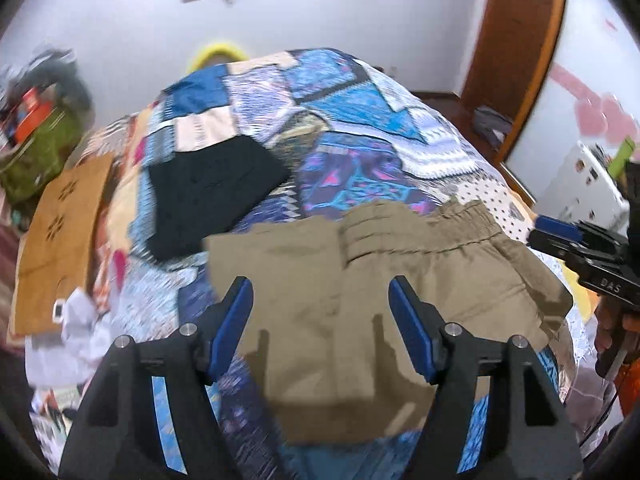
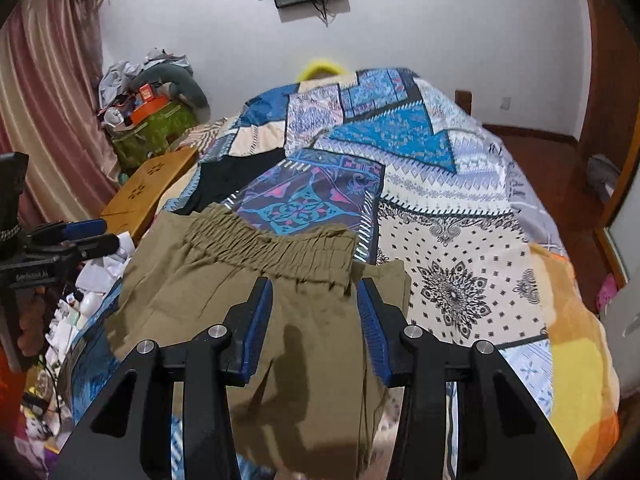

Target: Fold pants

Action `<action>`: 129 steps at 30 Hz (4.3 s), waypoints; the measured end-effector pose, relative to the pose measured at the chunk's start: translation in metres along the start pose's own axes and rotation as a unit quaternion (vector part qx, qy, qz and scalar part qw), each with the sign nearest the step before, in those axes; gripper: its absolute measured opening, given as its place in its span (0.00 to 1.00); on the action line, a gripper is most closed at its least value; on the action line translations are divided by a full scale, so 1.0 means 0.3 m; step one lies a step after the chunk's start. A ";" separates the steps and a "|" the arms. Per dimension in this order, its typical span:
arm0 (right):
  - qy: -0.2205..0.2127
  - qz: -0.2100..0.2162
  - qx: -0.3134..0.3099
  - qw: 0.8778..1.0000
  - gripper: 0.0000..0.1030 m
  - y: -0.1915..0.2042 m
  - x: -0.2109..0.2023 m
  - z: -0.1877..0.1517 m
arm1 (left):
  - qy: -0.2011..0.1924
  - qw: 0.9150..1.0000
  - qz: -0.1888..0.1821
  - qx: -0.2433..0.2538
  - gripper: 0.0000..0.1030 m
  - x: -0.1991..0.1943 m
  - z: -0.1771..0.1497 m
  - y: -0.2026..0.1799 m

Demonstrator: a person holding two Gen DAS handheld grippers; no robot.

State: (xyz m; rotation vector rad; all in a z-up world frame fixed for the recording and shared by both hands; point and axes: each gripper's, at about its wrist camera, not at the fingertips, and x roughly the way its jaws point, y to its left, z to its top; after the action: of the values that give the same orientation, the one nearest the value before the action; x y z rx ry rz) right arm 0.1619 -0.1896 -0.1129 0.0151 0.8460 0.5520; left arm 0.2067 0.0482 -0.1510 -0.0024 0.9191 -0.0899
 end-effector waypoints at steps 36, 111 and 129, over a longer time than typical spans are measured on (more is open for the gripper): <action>0.022 0.023 -0.003 1.000 0.26 -0.044 0.068 0.003 | -0.024 0.999 -0.001 -0.047 0.44 0.084 0.054 -0.068; 0.020 0.059 -0.016 0.998 0.14 0.050 0.059 0.206 | -0.071 0.995 0.064 -0.011 0.04 -0.048 0.086 0.159; -0.029 0.084 -0.076 0.993 0.14 0.290 0.335 0.590 | -0.086 0.985 0.135 -0.060 0.04 -0.037 0.384 0.579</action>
State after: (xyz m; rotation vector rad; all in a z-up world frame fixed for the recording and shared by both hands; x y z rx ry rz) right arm 0.3018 -0.0321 -0.0452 -0.0372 0.7480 0.7692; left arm 0.3047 0.2178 -0.0794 0.0012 0.7435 0.2145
